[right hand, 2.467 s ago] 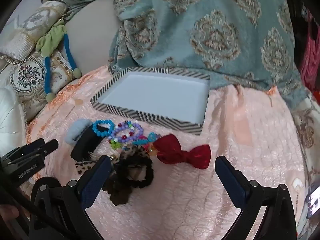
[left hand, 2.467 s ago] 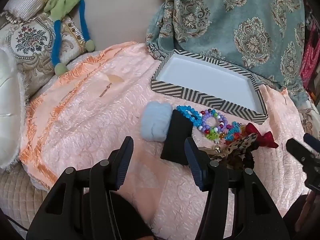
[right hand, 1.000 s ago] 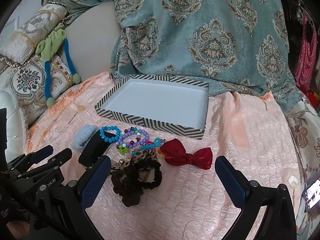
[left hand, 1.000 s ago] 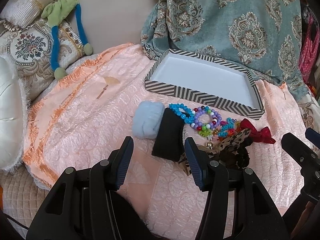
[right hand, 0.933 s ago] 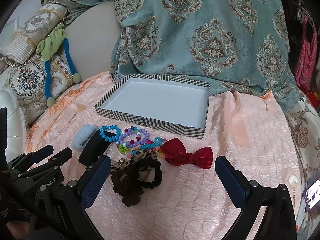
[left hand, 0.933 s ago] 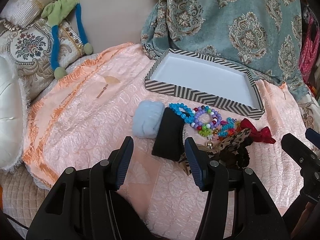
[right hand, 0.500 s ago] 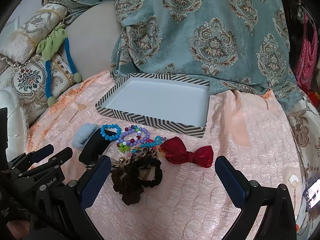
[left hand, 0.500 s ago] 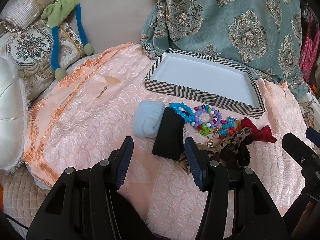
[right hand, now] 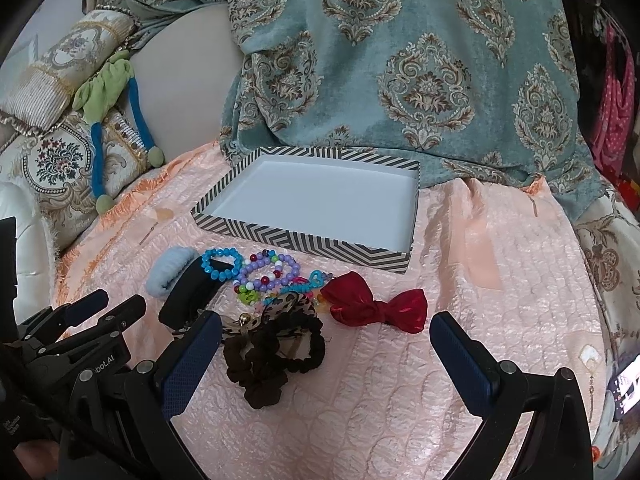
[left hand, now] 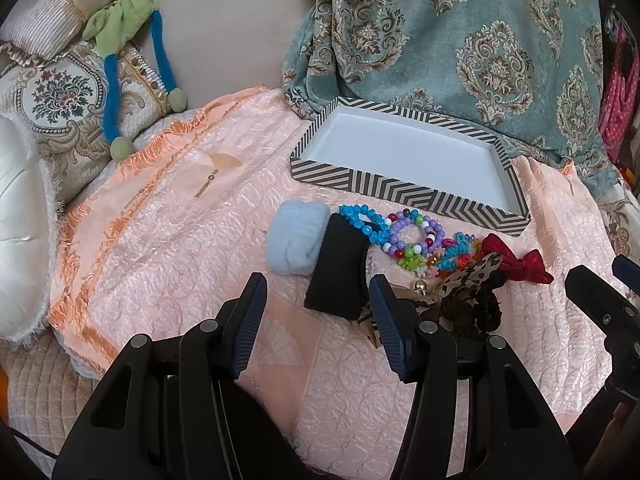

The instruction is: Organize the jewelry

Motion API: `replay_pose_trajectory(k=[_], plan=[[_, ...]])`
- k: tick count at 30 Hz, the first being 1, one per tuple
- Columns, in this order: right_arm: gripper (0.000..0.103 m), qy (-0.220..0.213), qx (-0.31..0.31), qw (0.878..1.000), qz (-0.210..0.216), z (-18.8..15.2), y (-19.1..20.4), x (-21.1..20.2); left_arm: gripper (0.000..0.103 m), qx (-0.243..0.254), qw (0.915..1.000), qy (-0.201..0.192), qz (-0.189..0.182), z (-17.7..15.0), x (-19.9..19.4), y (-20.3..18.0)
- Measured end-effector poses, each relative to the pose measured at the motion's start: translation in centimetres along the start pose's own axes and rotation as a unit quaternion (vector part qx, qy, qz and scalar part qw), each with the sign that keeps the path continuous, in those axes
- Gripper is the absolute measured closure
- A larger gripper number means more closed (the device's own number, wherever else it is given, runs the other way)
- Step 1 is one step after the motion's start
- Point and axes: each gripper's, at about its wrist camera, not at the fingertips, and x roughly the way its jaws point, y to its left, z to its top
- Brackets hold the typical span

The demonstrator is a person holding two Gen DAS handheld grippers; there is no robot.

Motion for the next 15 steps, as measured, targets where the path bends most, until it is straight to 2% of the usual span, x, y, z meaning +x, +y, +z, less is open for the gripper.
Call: replay_pose_trajectory(k=[15], plan=[[0.0, 0.005, 0.0, 1.0, 0.002, -0.21, -0.11, 0.23, 0.05, 0.012, 0.9999, 0.003, 0.002, -0.13, 0.25, -0.53]])
